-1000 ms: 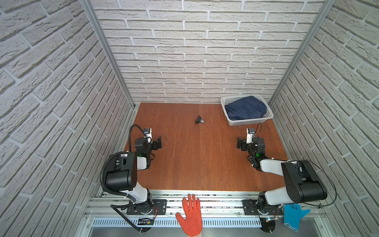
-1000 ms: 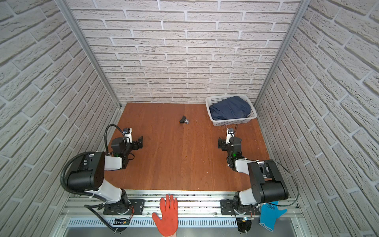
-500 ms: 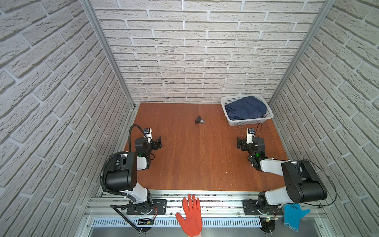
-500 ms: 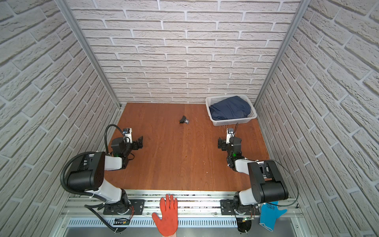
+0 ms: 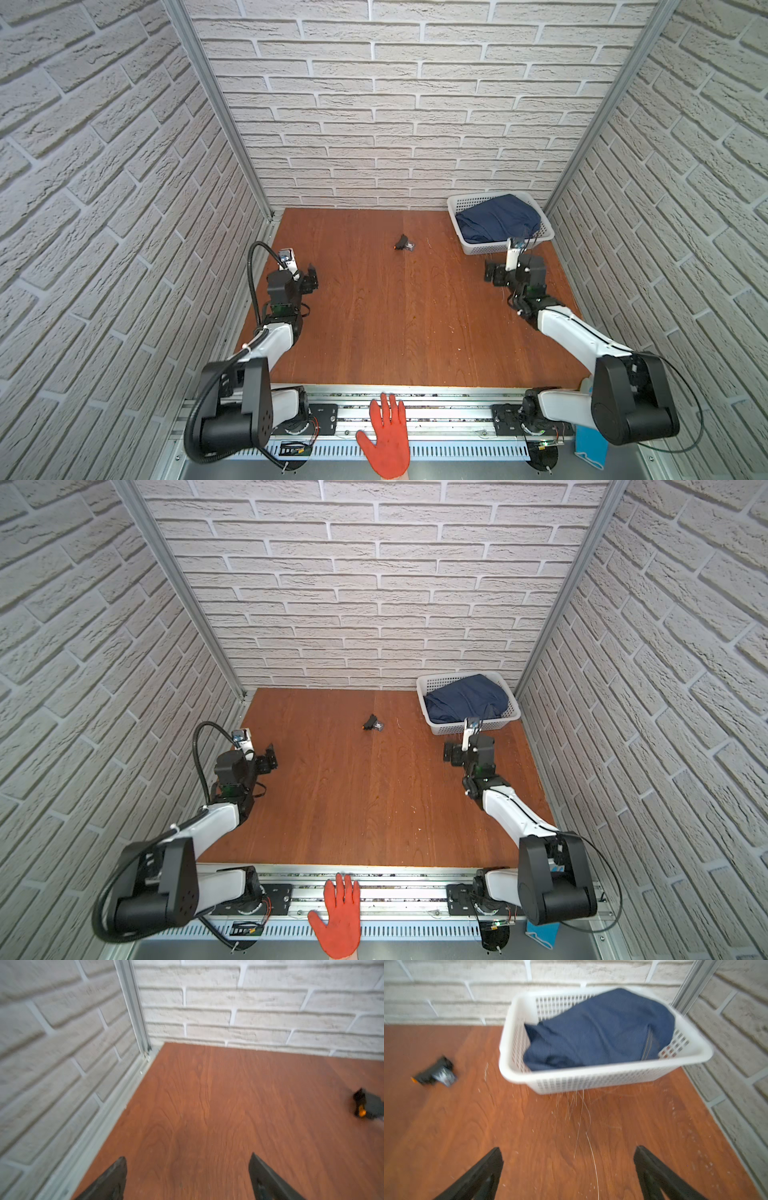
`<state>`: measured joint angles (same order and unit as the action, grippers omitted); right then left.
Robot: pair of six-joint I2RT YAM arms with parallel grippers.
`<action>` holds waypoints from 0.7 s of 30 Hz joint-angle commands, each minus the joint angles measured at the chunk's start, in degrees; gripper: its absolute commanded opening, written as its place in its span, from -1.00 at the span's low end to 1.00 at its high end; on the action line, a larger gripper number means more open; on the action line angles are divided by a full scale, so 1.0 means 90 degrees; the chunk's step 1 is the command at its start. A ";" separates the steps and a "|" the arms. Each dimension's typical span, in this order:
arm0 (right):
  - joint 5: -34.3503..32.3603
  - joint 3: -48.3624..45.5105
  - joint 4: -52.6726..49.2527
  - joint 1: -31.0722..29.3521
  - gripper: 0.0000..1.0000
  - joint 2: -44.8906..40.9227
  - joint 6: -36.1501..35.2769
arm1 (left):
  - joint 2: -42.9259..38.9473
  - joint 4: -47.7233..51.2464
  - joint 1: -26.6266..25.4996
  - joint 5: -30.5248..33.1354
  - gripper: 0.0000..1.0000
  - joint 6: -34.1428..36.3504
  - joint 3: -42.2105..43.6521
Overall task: Fold and stack the trousers
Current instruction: 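Grasp the blue jeans in the basket with the right gripper while the left arm advances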
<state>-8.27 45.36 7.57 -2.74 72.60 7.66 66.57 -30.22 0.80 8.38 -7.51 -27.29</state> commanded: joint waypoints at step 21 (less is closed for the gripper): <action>-0.0789 0.7234 -0.6396 0.0559 0.92 0.3758 0.3474 | 0.1185 0.5789 -0.2731 0.0522 0.94 -0.2190 -0.4542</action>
<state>-14.83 105.86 -46.72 0.45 103.88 36.69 75.94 19.33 -22.50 14.72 -25.19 -65.84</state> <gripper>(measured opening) 0.960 0.967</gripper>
